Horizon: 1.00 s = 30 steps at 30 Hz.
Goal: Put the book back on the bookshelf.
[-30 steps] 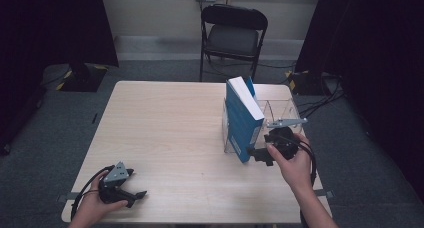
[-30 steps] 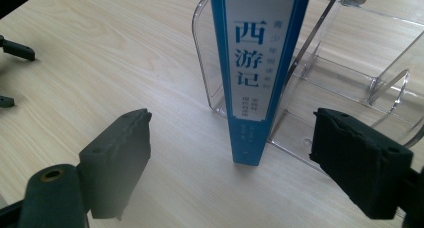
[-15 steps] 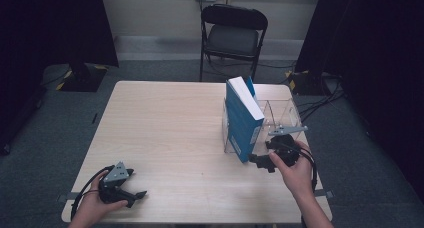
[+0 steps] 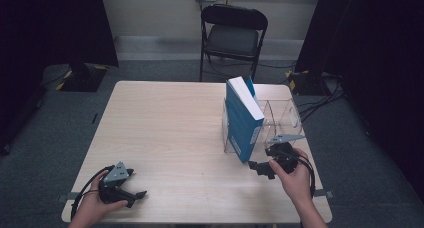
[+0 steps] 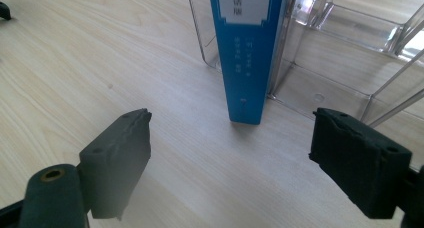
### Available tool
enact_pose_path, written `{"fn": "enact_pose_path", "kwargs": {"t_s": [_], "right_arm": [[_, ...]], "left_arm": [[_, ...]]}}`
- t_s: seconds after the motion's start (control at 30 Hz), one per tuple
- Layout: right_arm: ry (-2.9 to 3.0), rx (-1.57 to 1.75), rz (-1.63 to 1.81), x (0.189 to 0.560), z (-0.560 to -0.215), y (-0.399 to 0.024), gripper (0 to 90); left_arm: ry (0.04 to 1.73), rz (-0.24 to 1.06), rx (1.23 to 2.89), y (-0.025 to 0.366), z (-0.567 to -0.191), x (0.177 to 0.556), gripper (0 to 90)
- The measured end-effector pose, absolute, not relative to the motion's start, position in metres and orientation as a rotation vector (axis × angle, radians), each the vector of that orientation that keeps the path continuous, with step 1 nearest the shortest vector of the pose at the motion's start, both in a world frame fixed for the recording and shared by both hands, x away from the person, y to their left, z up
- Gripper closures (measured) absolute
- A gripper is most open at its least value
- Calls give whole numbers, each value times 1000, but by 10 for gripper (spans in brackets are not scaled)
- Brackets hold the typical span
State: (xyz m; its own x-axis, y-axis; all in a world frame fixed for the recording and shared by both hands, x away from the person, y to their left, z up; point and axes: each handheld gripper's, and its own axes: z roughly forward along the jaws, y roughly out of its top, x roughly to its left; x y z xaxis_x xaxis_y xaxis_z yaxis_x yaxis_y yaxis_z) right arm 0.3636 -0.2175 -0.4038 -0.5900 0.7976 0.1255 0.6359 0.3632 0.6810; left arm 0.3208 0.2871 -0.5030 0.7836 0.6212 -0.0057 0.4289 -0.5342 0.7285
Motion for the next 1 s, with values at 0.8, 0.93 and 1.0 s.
{"fn": "enact_pose_path", "kwargs": {"t_s": [0.8,0.93,1.0], "right_arm": [[2418,1345,985,361,-460,-234,161],[2413,1359,965,361,-468,-236,161],[2410,1352,951,360,-472,-236,161]], "left_arm": [[776,328,2217,287,-503,321,52],[776,327,2217,287,-503,321,52],[775,327,2217,287,-503,321,52]]}}
